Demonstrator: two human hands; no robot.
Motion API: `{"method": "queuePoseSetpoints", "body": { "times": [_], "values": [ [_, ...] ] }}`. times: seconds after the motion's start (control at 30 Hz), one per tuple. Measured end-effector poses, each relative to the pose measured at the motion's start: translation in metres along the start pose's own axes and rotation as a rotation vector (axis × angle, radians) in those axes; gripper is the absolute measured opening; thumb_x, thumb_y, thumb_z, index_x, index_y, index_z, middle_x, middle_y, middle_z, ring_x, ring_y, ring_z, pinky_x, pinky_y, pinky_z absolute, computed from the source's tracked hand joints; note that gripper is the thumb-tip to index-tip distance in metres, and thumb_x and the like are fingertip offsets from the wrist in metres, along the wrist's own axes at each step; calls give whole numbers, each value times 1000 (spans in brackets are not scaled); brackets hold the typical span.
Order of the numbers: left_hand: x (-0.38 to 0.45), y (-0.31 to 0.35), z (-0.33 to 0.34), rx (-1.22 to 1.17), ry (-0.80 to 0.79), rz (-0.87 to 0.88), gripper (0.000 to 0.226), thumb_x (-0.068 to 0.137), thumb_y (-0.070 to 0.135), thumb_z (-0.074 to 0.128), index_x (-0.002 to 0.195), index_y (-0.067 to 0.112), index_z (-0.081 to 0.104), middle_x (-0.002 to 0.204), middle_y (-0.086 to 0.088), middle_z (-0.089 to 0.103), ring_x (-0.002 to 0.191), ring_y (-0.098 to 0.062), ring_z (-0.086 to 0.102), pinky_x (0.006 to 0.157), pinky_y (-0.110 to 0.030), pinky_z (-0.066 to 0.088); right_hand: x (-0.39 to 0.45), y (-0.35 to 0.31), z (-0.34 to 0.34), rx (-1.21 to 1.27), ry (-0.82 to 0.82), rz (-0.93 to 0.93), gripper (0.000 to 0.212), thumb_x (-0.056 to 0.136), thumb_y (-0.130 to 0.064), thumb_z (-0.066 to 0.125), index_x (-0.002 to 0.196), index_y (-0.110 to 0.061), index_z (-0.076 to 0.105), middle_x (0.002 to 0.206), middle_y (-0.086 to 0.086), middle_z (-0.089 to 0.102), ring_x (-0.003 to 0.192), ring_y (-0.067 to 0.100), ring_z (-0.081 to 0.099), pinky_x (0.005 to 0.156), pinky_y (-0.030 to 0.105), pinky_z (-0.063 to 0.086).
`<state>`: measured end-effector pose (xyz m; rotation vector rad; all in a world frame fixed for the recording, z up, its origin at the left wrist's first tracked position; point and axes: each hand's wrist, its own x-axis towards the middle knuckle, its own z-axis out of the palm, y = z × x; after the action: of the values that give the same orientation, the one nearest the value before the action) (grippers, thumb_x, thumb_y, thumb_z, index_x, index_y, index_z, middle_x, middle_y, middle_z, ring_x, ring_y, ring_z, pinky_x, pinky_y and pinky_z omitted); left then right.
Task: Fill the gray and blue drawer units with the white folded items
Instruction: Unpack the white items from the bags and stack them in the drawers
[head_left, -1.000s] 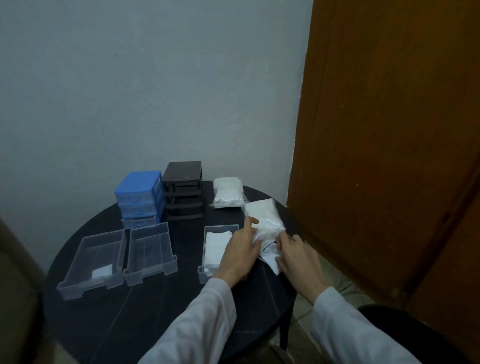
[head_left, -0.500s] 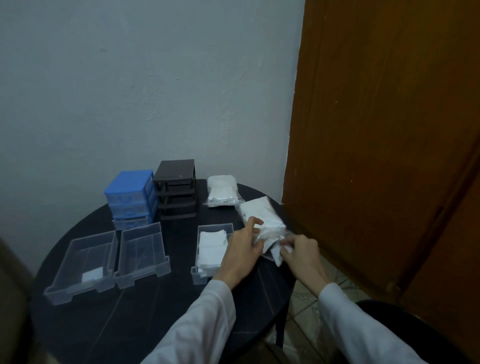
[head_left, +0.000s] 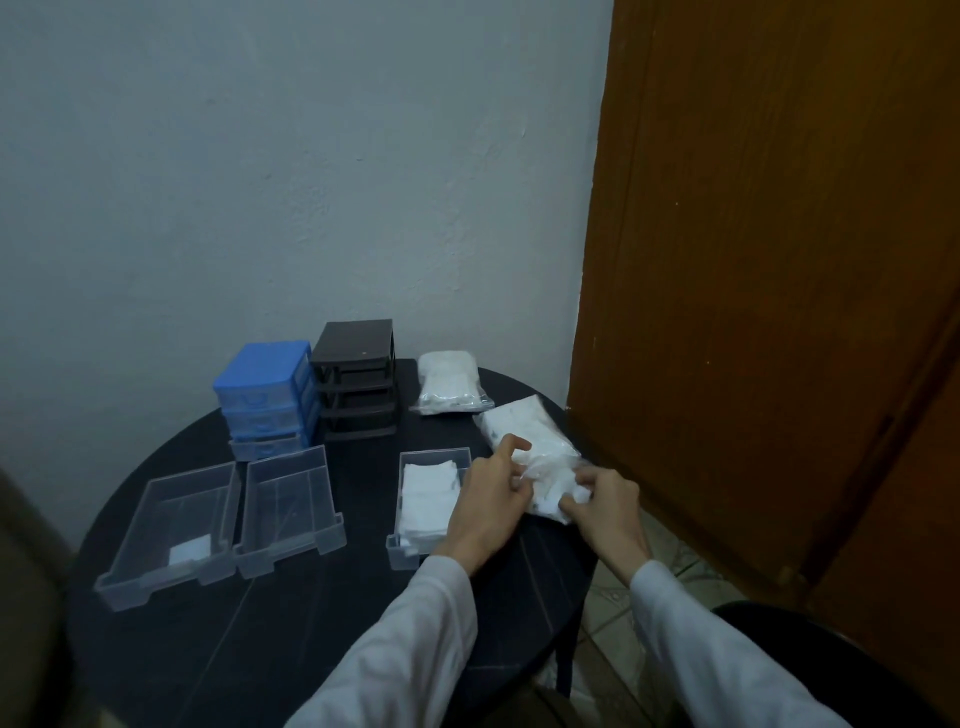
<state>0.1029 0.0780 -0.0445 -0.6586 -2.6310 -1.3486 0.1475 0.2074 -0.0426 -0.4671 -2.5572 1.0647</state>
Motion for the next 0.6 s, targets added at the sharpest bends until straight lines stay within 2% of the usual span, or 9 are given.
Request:
{"method": "queuePoseSetpoints", "body": {
  "times": [0.13, 0.23, 0.37, 0.53, 0.6],
  "values": [
    [-1, 4, 3, 25, 10, 14, 33, 88, 11, 53, 118, 24, 47, 95, -9, 67, 84, -19, 62, 82, -35, 52, 1, 5, -7, 17, 26, 6, 36, 81, -10, 65, 117, -3, 60, 117, 13, 61, 106, 23, 55, 81, 21, 39],
    [-4, 7, 8, 59, -9, 29, 30, 88, 20, 55, 116, 25, 47, 100, -8, 68, 90, -22, 64, 84, -41, 52, 2, 6, -8, 44, 40, 8, 28, 86, -23, 64, 108, -5, 63, 110, 11, 63, 96, 19, 56, 76, 22, 39],
    [-5, 15, 12, 103, 5, 19, 35, 81, 34, 64, 111, 21, 50, 106, -7, 68, 97, -26, 64, 84, -39, 52, 3, 8, -8, 62, 40, 2, 13, 87, -15, 61, 96, -6, 64, 100, 12, 66, 84, 16, 55, 73, 28, 46],
    [-2, 19, 19, 214, 60, 23, 31, 84, 18, 58, 113, 19, 49, 102, -10, 67, 93, -30, 64, 80, -39, 52, -1, 7, -18, 93, 36, -11, 11, 84, -11, 65, 91, -9, 57, 84, 4, 57, 79, 16, 53, 56, 15, 41],
    [-1, 20, 20, 234, 68, 28, 24, 84, 16, 56, 108, 17, 51, 99, -11, 66, 90, -31, 63, 78, -39, 51, -1, 9, -23, 84, 16, -12, 11, 84, -8, 64, 87, -12, 54, 86, 5, 58, 80, 17, 55, 64, 23, 48]
  ]
}}
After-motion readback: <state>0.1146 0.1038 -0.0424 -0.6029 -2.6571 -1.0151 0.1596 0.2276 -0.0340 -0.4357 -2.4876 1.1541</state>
